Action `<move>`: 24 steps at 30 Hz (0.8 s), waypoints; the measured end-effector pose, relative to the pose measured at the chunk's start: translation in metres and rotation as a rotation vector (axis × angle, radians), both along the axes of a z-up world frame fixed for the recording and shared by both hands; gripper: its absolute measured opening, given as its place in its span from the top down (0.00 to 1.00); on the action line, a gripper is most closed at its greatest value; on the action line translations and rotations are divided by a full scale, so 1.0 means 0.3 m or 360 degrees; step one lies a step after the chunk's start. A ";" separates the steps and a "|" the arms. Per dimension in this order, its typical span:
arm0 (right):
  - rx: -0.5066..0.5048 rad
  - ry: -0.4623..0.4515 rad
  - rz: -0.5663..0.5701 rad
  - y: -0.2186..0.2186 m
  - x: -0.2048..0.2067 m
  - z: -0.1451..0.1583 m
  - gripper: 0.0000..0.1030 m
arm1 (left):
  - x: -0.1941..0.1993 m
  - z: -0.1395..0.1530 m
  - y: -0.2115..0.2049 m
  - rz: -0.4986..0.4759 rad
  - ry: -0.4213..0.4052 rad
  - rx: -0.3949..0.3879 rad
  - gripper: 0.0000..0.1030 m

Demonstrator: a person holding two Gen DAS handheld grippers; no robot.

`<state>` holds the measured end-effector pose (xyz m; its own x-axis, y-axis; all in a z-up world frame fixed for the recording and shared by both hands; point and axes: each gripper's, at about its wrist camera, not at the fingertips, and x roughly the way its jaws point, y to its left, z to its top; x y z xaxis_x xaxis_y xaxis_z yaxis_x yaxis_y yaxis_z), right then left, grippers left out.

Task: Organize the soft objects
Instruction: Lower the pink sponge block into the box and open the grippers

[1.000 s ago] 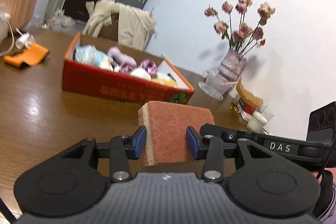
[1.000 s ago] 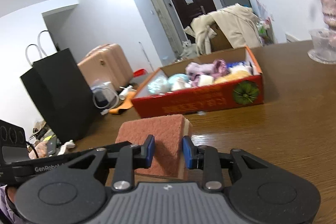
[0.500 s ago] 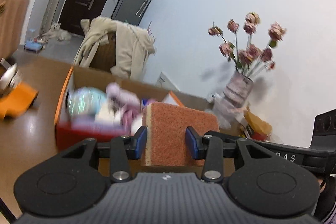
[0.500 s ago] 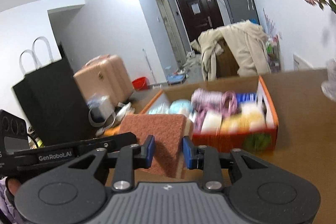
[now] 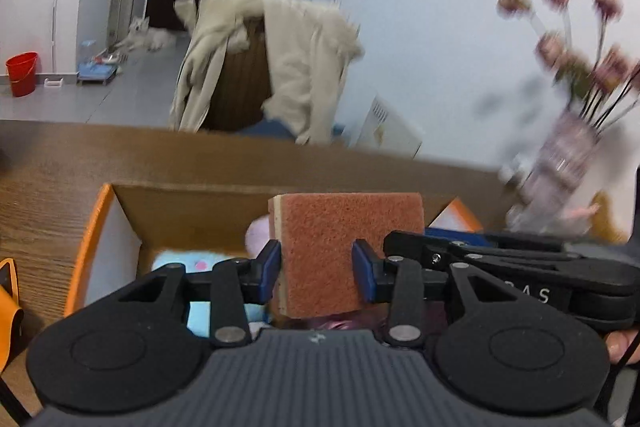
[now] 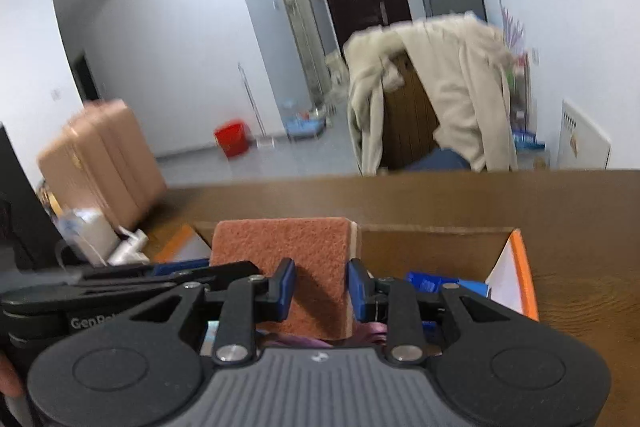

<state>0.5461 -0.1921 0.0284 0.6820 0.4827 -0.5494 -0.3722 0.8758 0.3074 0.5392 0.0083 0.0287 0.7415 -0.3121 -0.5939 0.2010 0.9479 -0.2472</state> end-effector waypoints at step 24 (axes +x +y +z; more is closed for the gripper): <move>-0.0092 0.0143 0.0012 -0.018 -0.099 0.034 0.68 | -0.162 0.033 0.024 0.0019 0.0126 0.0112 0.57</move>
<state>0.5163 -0.1975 0.0386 0.6251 0.4533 -0.6354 -0.3522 0.8903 0.2886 0.4905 0.0154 0.0386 0.6950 -0.2590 -0.6708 0.1721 0.9657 -0.1945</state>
